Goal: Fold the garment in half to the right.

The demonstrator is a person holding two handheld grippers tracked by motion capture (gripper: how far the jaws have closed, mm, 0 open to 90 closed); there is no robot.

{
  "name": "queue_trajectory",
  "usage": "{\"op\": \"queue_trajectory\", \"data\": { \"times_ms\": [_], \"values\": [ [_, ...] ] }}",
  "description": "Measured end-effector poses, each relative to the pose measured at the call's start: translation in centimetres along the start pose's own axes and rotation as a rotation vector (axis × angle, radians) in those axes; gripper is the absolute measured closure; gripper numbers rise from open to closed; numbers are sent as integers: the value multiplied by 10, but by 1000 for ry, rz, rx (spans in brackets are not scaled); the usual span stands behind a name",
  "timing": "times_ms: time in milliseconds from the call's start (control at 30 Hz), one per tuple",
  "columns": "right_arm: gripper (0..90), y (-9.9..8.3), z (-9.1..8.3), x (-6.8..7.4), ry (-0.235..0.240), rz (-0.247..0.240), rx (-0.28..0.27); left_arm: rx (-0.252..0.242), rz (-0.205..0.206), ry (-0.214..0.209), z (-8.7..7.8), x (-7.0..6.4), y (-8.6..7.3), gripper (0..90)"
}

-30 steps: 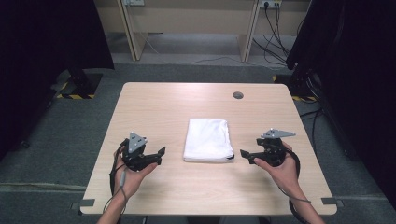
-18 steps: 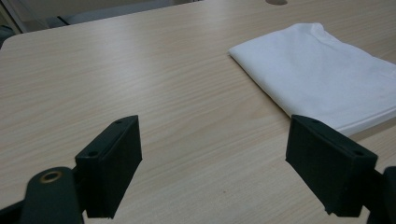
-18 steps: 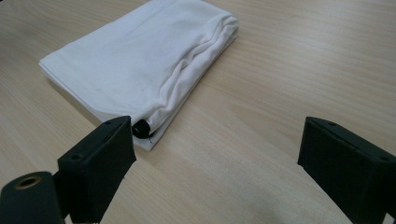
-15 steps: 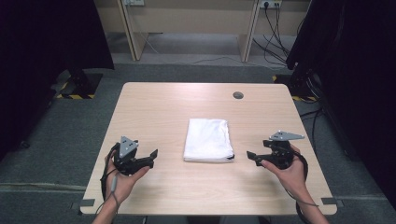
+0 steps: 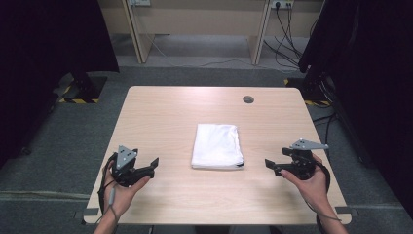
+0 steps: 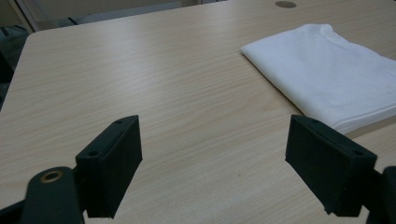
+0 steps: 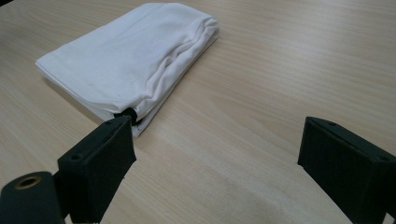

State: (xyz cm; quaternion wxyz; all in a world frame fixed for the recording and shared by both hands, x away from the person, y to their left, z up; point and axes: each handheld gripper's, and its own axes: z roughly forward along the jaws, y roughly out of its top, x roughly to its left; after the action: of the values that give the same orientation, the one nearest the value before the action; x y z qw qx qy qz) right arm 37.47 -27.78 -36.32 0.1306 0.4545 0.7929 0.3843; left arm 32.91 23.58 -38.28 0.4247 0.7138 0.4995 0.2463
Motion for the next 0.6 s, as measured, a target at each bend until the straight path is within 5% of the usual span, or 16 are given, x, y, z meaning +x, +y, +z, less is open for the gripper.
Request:
{"op": "queue_trajectory", "data": {
  "times_ms": [600],
  "values": [
    [108, -12, -22, -14, -31, 28, -19, -20, -26, 27, -14, 11, -10, 182]
  ]
}}
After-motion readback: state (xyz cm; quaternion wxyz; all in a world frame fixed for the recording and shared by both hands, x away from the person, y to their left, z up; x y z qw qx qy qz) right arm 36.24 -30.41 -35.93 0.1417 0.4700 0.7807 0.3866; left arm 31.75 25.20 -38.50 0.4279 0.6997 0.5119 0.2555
